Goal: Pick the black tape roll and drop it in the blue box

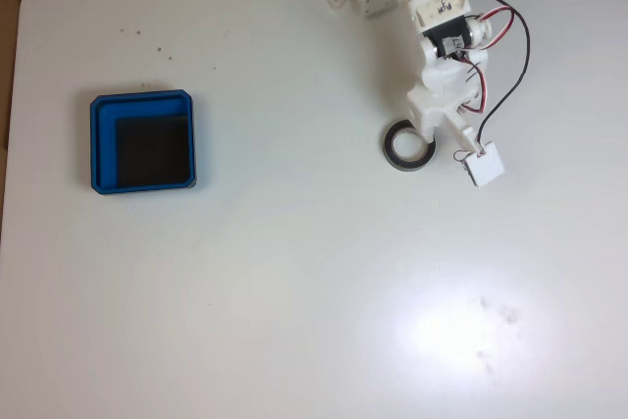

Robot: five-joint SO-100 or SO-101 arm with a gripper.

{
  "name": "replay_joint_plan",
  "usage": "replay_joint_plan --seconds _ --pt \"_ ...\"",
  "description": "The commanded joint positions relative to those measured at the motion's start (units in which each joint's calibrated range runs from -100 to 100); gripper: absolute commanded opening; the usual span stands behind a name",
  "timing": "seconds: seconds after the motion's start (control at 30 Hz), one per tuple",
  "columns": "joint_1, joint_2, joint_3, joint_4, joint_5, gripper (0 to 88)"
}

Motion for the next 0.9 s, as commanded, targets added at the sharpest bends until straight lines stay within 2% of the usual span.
replay_joint_plan --seconds 0.0,0.37,0.87 --pt "0.6 0.6 -3.4 -1.1 0.0 21.3" --pt "3.4 5.4 -3.4 -1.1 0.1 21.3" --pt "3.0 6.3 -3.6 -1.7 0.0 21.3"
